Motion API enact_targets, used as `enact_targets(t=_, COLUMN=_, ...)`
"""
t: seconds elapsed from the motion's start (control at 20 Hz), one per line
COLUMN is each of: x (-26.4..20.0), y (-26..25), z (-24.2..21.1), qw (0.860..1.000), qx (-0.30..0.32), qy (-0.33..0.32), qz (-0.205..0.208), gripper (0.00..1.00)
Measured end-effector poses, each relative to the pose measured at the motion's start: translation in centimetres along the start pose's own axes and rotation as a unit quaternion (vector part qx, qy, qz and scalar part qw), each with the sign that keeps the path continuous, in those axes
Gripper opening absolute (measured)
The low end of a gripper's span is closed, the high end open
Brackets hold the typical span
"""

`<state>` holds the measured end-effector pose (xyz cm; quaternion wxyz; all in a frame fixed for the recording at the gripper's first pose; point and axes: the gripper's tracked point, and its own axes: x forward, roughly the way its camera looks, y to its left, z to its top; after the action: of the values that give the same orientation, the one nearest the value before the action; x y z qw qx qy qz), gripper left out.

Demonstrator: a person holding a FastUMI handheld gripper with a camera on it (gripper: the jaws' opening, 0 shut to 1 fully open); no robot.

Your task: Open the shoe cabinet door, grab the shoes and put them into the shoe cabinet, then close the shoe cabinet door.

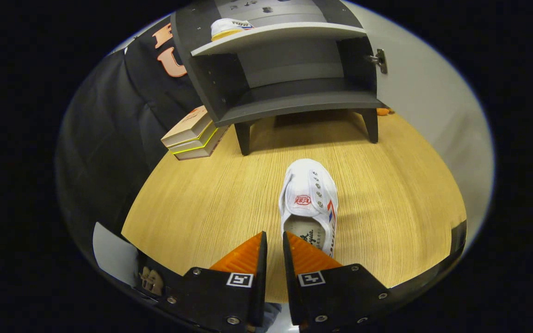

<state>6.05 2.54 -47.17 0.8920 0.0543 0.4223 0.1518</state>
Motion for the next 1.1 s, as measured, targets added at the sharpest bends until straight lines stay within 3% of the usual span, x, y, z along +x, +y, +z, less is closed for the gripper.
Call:
enact_targets(t=0.4, x=4.3, y=-0.5, z=0.8, qw=1.000, qx=0.004, qy=0.011, qz=0.008, gripper=0.22)
enact_targets(t=0.55, x=5.3, y=-1.0, z=1.0, qw=1.000, qx=0.000, qy=0.012, qz=-0.002, gripper=0.12)
enact_targets(t=0.75, x=4.9, y=-1.5, z=1.4, qw=1.000, qx=-0.005, qy=0.004, qz=-0.011, gripper=0.00)
enact_targets(t=0.9, x=3.5, y=-2.3, z=2.9, qw=0.999, qx=-0.037, qy=-0.014, qz=-0.038, gripper=0.00)
enact_targets(t=1.1, x=0.5, y=-1.3, z=5.5, qw=0.997, qx=-0.065, qy=-0.029, qz=-0.040, gripper=0.00)
